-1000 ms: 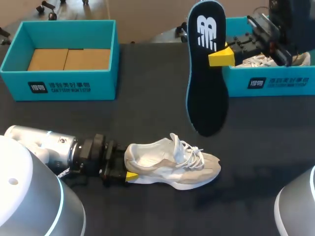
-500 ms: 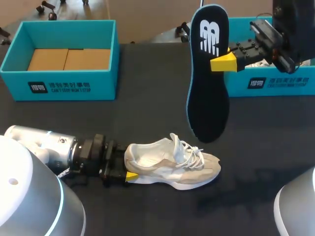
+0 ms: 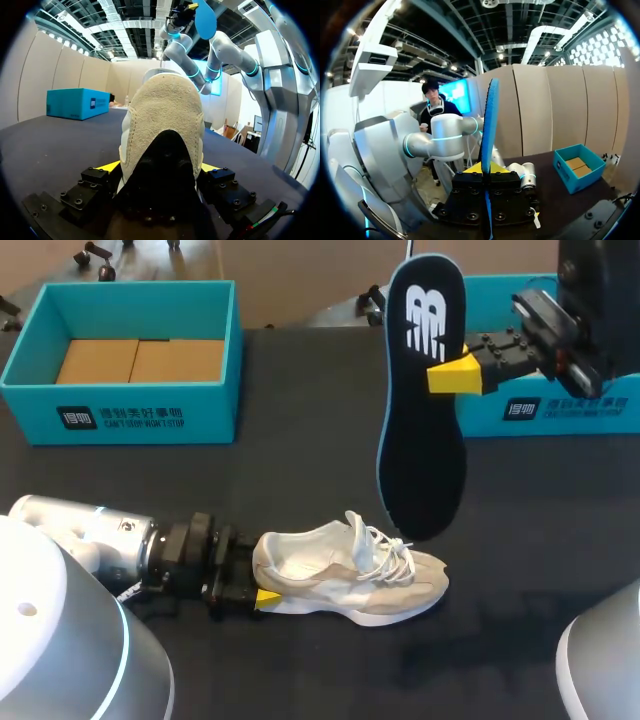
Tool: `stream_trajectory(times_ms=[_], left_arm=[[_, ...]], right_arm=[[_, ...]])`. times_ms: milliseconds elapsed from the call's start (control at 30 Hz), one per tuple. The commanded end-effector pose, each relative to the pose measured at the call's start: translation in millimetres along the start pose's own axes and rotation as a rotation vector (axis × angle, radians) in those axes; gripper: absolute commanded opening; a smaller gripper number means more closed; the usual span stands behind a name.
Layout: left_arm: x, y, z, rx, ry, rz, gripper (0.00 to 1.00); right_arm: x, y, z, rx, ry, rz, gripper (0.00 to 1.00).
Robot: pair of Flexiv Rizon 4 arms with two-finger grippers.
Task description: Take the shoe out of the shoebox, open the shoe tongue, remove and reinsert the insole, then place the shoe into the shoebox
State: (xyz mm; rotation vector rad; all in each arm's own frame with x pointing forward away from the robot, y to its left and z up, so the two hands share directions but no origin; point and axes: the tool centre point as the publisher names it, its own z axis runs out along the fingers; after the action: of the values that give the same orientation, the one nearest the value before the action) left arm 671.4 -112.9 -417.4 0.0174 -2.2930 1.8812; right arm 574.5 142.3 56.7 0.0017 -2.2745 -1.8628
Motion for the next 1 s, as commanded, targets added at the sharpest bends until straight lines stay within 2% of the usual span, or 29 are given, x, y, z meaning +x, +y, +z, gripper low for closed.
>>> stream_trajectory(times_ms=[33, 67, 367, 567, 800, 933, 1000], left_arm=[[0.4, -0.8, -3.7, -0.019, 0.001, 0.006, 0.84], [0.4, -0.7, -5.1, -0.028, -0.002, 0.016, 1.0], [0.7, 3.8, -23.4, -0.096, -0.029, 0.023, 1.0], [-1.7, 2.9, -36.2, -0.17, -0.04, 0.045, 1.0], [-8.0, 7.7, -58.9, -0.351, -0.041, 0.071, 1.0], [-12.0, -1.3, -73.6, -0.482, -0.057, 0.04, 1.0], [-12.0, -1.3, -73.6, -0.482, -0.057, 0.04, 1.0]], right_arm=[[-0.5, -0.6, 1.3, 0.0, 0.0, 0.001, 0.0], [-0.5, -0.6, 1.3, 0.0, 0.0, 0.001, 0.0], [-0.5, -0.6, 1.3, 0.0, 0.0, 0.001, 0.0], [-0.5, -0.6, 1.3, 0.0, 0.0, 0.001, 0.0], [-0.5, -0.6, 1.3, 0.0, 0.0, 0.001, 0.0], [-0.5, -0.6, 1.3, 0.0, 0.0, 0.001, 0.0], [-0.5, -0.6, 1.3, 0.0, 0.0, 0.001, 0.0]])
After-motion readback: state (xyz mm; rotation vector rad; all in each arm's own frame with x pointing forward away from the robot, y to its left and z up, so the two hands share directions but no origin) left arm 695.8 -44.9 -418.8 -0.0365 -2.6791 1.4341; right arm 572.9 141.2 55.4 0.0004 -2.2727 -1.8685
